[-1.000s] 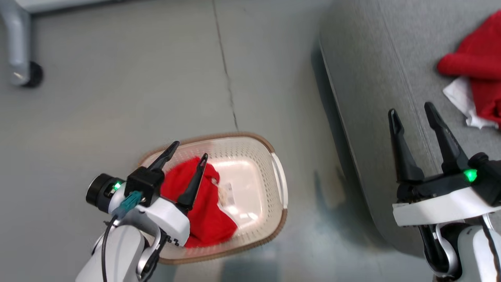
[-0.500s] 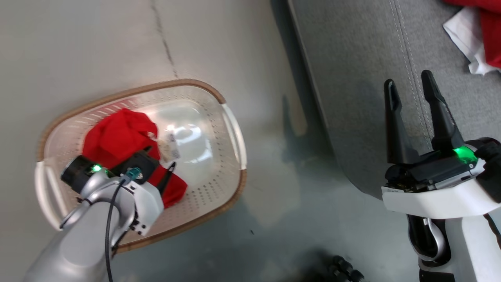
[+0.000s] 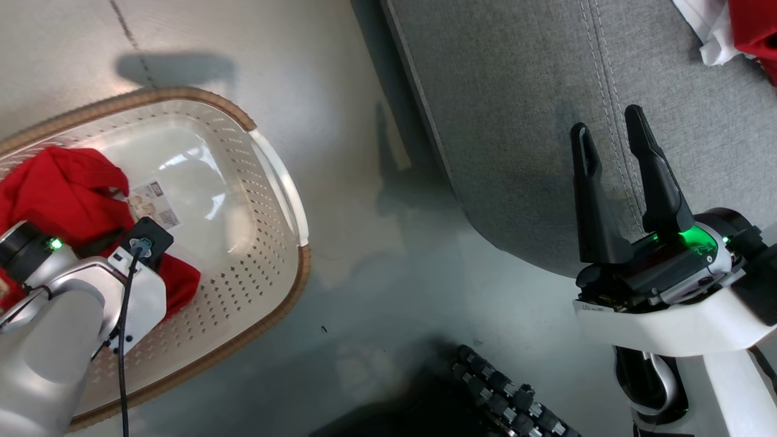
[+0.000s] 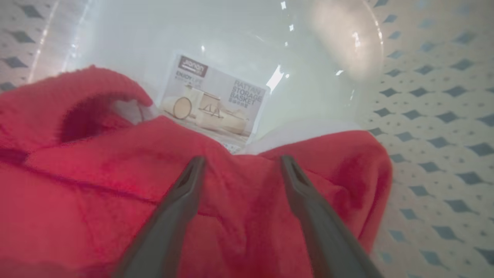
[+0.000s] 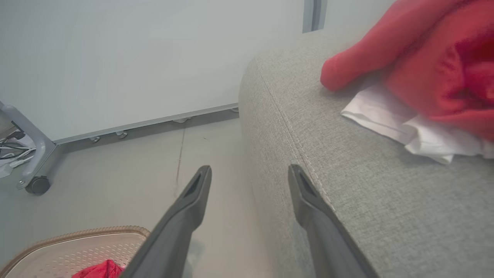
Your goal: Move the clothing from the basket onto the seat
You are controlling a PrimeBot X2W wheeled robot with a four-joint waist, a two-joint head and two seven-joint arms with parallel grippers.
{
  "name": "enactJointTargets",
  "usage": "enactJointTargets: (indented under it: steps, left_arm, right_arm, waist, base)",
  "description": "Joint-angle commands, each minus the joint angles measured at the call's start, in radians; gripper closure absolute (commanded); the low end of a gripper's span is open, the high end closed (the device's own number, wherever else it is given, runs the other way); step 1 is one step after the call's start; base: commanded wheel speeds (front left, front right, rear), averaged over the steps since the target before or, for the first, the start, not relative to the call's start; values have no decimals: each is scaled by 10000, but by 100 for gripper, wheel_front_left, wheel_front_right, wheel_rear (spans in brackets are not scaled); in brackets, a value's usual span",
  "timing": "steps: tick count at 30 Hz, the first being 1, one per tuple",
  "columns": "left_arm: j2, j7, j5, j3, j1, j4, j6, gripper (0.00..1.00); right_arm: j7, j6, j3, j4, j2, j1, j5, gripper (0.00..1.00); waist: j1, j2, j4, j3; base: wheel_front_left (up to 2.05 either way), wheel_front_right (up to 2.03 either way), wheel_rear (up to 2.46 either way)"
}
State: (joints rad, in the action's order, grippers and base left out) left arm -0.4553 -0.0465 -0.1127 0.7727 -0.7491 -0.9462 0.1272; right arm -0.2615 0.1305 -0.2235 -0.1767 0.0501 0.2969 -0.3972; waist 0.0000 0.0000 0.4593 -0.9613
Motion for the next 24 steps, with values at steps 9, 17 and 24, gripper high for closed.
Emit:
enactJointTargets:
  steps: [9, 17, 24]
  left_arm:
    - [-109, -1132, -361, 1086, -695, -1149, 20, 0]
    - [-32, -1188, -357, 1581, -1125, -1730, 16, 100]
    - [31, -433, -522, 1511, -1486, -1982, -116, 100]
  right_arm:
    - [-53, 6, 124, -269, 14, -375, -157, 0]
    - [-54, 6, 180, -381, 14, -282, -148, 0]
    - [-55, 5, 101, -381, 14, -165, -83, 0]
  waist:
    - [0, 0, 71, -363]
    - [0, 0, 10, -456]
    - [0, 0, 23, -378]
  base:
    - [0, 0, 0]
    - [0, 0, 0]
    - [0, 0, 0]
